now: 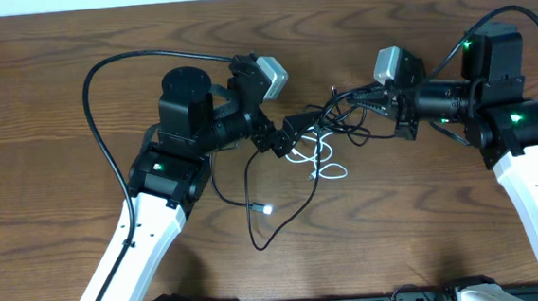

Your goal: Untangle cables

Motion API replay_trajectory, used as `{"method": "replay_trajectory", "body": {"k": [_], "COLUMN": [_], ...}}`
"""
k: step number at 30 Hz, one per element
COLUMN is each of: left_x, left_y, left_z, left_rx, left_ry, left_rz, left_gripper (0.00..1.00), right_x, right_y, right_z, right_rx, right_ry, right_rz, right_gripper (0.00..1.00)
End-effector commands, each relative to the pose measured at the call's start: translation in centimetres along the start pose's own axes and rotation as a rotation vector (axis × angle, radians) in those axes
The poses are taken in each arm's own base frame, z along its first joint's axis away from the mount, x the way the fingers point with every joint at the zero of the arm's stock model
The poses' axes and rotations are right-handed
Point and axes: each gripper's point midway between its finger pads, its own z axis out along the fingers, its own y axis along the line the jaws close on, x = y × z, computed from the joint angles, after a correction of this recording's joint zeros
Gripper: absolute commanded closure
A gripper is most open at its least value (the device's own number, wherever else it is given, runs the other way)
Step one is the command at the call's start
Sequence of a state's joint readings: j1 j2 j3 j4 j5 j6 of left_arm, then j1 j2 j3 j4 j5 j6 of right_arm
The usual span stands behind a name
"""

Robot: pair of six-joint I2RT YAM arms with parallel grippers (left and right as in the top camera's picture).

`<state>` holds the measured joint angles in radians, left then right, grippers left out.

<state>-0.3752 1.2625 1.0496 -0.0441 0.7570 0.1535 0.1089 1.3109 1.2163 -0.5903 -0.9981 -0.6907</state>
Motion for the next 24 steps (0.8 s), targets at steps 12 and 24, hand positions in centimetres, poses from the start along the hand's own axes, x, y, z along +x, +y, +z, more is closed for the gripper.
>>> {"method": "replay_trajectory", "body": {"k": [12, 24], "left_x": [0.5, 0.6], "left_y": [-2.2, -3.1], "left_z": [0.1, 0.2], "left_rx": [0.135, 0.19], "left_ry": [0.012, 0.007], "left_rz": [-0.025, 0.029], "left_gripper": [0.02, 0.02], "right_x": [0.2, -1.2], "right_y": [-1.7, 0.2], "right_z": [-0.1, 0.5], "right_rx": [0.096, -0.002], "right_ry": [0.048, -0.019], "right_rz": [-0.028, -0.032], "right_gripper": [0.99, 0.99]}}
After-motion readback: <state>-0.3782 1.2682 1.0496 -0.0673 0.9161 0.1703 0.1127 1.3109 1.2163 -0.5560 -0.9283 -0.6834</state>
